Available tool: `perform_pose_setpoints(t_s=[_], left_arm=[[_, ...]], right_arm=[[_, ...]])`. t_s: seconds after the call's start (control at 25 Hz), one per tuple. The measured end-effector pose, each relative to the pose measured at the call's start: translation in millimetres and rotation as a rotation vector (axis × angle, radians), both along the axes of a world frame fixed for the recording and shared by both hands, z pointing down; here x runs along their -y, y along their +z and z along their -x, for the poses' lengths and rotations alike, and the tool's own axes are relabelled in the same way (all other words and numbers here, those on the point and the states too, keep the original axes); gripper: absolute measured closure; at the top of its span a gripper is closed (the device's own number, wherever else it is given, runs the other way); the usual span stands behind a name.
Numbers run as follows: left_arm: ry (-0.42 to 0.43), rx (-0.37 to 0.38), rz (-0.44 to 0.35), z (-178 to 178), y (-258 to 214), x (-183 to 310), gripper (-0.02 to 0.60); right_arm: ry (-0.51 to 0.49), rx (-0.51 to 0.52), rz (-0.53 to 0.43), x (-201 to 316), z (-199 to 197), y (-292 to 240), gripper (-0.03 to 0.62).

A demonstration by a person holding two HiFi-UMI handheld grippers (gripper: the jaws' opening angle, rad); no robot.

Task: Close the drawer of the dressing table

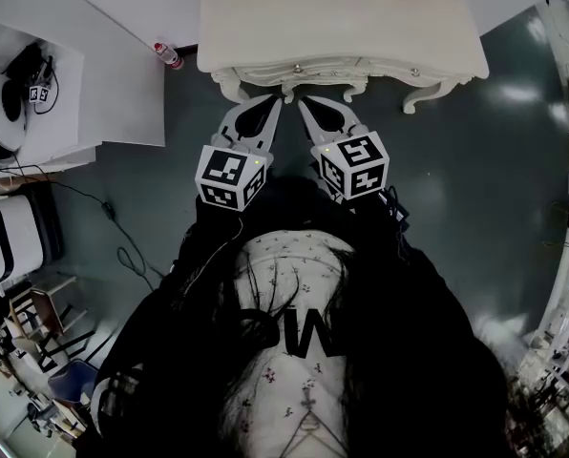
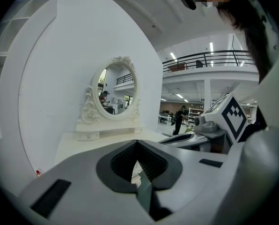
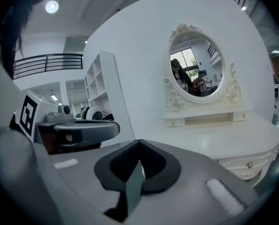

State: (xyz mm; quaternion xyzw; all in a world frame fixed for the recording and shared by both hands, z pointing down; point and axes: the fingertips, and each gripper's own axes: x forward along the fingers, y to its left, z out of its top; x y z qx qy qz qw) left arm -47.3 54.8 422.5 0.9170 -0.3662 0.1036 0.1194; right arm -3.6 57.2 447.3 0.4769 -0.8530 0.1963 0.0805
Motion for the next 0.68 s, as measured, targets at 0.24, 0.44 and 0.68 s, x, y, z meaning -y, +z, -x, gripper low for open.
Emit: perform_pose_setpoints(t_s=[0.24,0.44,0.68], left_arm=[[-0.018,0.011,-0.001,1,0,-1,0.581],[-0.036,0.012,0.001,8,-1,2,0.581],[-0.047,0.014,-0.008,20,-2,7,0.581]], right_arm=[[-0.015,0.007,0.005,-3,0,1,0.586],[-0.017,0.005,0.014,-3,2,3,0.586],[-0.031,0.019,0.011,2,14,1,0.586]])
